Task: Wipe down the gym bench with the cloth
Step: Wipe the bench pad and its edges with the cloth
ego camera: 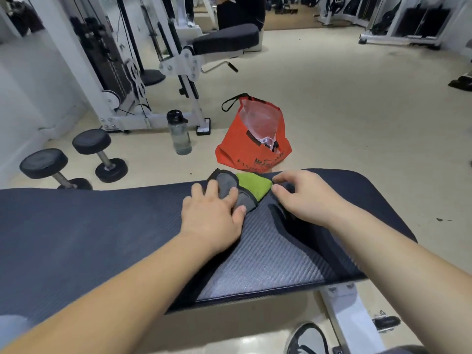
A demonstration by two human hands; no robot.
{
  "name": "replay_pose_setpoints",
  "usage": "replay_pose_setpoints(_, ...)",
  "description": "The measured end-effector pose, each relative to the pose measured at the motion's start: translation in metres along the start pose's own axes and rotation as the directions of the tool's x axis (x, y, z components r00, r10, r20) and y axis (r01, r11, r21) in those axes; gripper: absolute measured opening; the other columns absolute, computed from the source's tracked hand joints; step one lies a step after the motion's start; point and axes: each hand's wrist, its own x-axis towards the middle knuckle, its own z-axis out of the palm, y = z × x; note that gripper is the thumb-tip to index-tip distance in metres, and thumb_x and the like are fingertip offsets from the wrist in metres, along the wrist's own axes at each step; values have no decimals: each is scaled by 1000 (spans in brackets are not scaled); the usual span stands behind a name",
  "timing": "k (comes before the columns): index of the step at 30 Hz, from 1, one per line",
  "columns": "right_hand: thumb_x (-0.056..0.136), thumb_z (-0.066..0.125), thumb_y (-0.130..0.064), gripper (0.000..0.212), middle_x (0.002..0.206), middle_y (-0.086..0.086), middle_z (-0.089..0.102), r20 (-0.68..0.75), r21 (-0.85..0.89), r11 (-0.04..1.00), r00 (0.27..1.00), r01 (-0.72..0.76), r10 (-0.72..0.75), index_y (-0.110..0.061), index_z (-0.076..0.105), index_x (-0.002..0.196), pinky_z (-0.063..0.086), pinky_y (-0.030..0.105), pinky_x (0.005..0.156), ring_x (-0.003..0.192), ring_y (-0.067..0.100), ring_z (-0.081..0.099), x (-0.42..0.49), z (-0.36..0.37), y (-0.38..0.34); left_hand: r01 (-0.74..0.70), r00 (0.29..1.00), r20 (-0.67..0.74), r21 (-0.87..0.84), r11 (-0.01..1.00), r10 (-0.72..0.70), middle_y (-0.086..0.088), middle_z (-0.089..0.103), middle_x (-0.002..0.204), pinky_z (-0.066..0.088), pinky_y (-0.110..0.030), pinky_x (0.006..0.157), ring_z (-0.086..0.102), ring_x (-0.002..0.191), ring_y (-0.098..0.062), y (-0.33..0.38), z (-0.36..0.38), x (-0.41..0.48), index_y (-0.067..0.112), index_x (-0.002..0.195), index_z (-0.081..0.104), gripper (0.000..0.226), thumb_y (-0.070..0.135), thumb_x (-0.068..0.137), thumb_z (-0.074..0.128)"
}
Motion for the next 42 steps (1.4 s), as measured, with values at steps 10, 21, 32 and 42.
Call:
replay_pose_setpoints(10,99,59,-32,33,127,0,70,56,-2,998,997,60,-59,-18,69,127,44,26,95,118,18,61,12,19,-21,-344,936,-86,0,939,342,-6,52,124,52,-45,86,50,104,-33,-47,-1,-44,48,147,40,55,64,95,32)
replay_pose_setpoints(21,97,59,-39,34,125,-1,70,133,-18,996,988,82,-79,-21,69,125,49,32,96,117,20,62,23,31,-33,-444,888,-185,-95,891,422,-4,54,116,49,-43,73,48,93,-31,-33,8,-101,40,145,48,55,63,96,38)
replay_pose_setpoints(32,99,57,-37,36,124,7,69,222,-46,966,945,256,-240,-17,67,127,51,36,95,117,29,63,45,81,-107,227,965,-132,-20,974,-228,-8,47,125,47,-43,77,45,105,-31,-75,13,-104,33,152,39,64,63,96,29)
replay_pose_setpoints(42,98,57,-38,40,131,4,68,302,-64,951,914,301,-269,-17,66,131,50,41,103,120,25,63,52,109,-136,626,779,0,-58,778,-627,-10,42,134,47,-46,89,44,118,-34,-176,18,-113,36,154,37,62,61,98,30)
